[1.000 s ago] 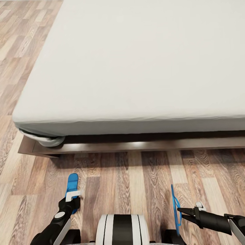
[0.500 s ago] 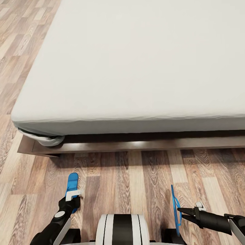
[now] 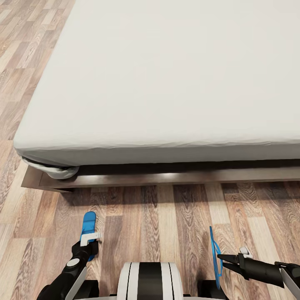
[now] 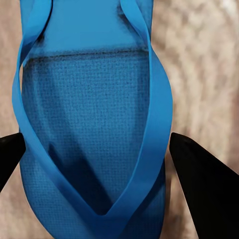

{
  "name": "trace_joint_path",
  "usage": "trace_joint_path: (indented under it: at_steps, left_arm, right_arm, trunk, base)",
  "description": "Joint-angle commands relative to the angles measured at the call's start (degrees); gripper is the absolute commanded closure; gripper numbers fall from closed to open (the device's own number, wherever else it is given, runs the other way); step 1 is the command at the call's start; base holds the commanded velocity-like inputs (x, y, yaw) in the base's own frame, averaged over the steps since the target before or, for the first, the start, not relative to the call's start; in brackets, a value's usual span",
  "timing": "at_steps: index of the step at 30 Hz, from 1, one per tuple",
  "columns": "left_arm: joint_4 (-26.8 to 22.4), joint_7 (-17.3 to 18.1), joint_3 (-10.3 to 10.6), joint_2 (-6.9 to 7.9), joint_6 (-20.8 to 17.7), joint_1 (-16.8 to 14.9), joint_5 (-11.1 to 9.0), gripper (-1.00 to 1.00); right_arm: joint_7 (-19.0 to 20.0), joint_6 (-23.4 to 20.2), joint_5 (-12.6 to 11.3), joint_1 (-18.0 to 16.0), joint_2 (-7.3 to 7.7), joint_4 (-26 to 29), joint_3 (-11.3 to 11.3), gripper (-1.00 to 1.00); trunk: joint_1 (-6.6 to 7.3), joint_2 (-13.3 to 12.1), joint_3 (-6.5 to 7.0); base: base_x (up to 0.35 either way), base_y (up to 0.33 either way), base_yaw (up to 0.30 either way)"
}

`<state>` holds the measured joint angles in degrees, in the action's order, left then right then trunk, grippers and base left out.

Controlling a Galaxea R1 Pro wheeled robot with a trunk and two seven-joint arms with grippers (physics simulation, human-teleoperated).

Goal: In the bedroom, move the book from the bed onto either nightstand, and place the two sandals side by side next to the bed.

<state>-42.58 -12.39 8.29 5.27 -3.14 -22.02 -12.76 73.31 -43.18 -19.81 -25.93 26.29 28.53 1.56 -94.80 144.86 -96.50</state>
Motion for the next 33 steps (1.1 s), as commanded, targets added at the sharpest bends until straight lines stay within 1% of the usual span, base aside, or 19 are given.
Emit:
trace_joint_path:
  at_steps: [1, 5, 21, 23, 33]
  left_arm:
    - [0.7, -0.4, 0.5, 0.09, -0.2, 0.0, -0.4, 1.00]
    - [0.7, -0.4, 0.5, 0.09, -0.2, 0.0, -0.4, 1.00]
    - [0.7, -0.4, 0.5, 0.09, -0.2, 0.0, -0.4, 1.00]
    - [0.7, -0.4, 0.5, 0.09, -0.2, 0.0, -0.4, 1.00]
    - [0.7, -0.4, 0.5, 0.09, -0.2, 0.0, -0.4, 1.00]
  right_arm:
    - [0.1, -0.5, -0.2, 0.0, 0.08, 0.0, 0.0, 1.00]
    - [0.2, -0.5, -0.2, 0.0, 0.39, 0.6, 0.0, 1.00]
    - [0.2, -0.5, -0.2, 0.0, 0.43, 0.6, 0.0, 1.00]
    - [0.2, -0.5, -0.2, 0.0, 0.43, 0.6, 0.0, 1.00]
    - [0.2, -0.5, -0.2, 0.0, 0.43, 0.6, 0.0, 1.00]
  trunk:
    - [-0.02, 0.0, -0.03]
    - [-0.02, 0.0, -0.03]
    - [-0.02, 0.0, -0.03]
    - [0.03, 0.0, 0.41]
    - [0.03, 0.0, 0.41]
  base:
    - [0.000, 0.000, 0.000]
    - [0.000, 0.000, 0.000]
    - [0.000, 0.000, 0.000]
    - [0.000, 0.000, 0.000]
    - [0.000, 0.000, 0.000]
